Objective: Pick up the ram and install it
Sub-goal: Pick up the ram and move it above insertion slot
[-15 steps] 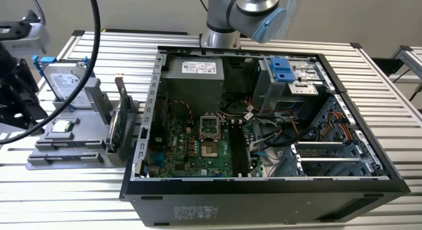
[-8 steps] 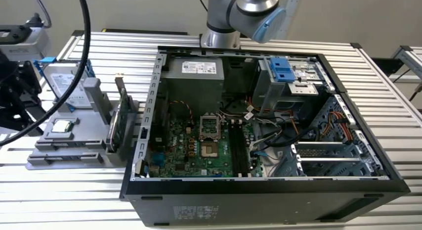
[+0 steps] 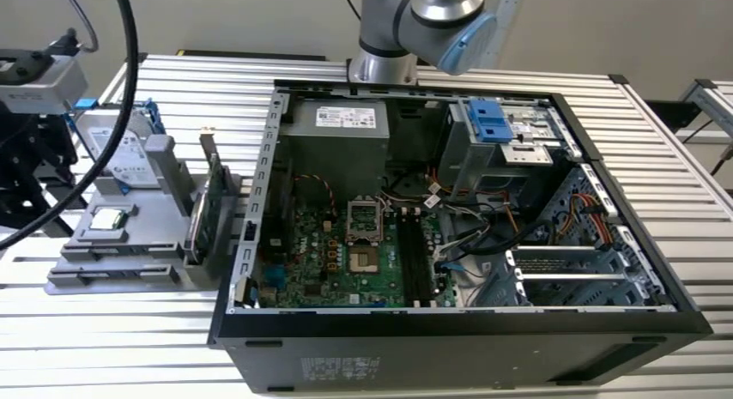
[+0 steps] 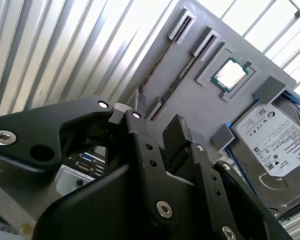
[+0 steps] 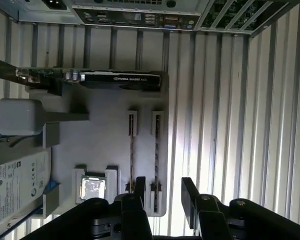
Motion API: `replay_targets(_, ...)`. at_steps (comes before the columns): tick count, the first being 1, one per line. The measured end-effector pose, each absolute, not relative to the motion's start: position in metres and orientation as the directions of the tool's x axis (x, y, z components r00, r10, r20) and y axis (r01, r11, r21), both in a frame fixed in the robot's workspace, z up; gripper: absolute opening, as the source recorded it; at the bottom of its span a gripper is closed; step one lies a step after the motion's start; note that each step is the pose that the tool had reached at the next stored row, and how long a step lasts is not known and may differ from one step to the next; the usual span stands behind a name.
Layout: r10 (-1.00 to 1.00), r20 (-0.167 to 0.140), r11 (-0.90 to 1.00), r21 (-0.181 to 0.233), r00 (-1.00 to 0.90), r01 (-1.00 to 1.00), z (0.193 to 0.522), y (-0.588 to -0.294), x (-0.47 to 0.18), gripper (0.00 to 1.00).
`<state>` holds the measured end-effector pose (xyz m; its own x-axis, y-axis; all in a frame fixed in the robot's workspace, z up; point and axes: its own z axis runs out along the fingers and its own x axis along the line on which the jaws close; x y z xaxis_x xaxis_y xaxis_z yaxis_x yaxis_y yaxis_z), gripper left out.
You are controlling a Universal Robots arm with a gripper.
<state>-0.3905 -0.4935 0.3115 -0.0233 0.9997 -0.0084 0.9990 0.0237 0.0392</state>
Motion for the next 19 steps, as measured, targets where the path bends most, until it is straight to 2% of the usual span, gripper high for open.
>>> replay_targets(10,0.997,-0.008,-0.072,0.038,0.072,0.997,0.3084,-0.4935,-0.3908,1.00)
replay_targets(19,1.000,-0.008,0.025,0.038,-0.025,0.999,0.3041,-0.4934,-0.3908,1.00)
